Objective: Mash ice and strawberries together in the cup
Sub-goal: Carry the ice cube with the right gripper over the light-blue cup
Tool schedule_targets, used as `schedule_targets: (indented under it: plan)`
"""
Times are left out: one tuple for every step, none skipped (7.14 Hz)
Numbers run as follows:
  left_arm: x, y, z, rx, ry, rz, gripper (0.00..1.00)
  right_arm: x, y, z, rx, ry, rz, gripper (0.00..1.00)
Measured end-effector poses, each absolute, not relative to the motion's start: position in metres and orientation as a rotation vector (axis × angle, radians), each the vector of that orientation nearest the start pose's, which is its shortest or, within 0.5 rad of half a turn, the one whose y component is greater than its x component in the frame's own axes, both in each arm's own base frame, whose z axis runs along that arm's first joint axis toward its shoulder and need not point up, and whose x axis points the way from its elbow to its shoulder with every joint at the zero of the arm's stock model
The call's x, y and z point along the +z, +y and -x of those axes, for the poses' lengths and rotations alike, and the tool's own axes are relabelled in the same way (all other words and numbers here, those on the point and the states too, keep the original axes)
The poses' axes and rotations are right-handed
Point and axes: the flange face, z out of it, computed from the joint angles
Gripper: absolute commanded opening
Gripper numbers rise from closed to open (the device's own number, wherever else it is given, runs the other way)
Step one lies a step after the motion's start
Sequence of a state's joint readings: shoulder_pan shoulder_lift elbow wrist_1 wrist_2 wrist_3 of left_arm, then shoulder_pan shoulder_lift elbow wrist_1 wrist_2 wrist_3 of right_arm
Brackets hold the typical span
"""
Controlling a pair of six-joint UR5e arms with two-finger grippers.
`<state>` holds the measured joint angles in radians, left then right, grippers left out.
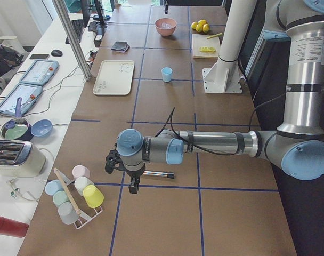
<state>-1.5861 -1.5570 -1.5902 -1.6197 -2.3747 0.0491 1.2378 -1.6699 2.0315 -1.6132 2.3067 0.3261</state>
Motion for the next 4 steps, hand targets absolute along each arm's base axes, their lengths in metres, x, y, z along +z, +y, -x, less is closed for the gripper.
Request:
schedule_targets:
  plan:
    - [0.649, -0.489, 0.069, 0.053, 0.802, -0.077, 1.00, 0.442, -0.467, 0.102, -0.119, -0.799, -0.052, 0.00]
    - [0.649, -0.489, 0.069, 0.053, 0.802, -0.077, 1.00, 0.398, -0.487, 0.133, -0.115, -0.812, -0.039, 0.00]
    - [0.649, -0.489, 0.069, 0.053, 0.802, -0.077, 1.00, 0.352, -0.495, 0.177, -0.099, -0.833, -0.015, 0.00]
    - [0.649, -0.489, 0.069, 0.053, 0.802, -0.078, 1.00, 0.305, -0.492, 0.233, -0.073, -0.853, 0.017, 0.00]
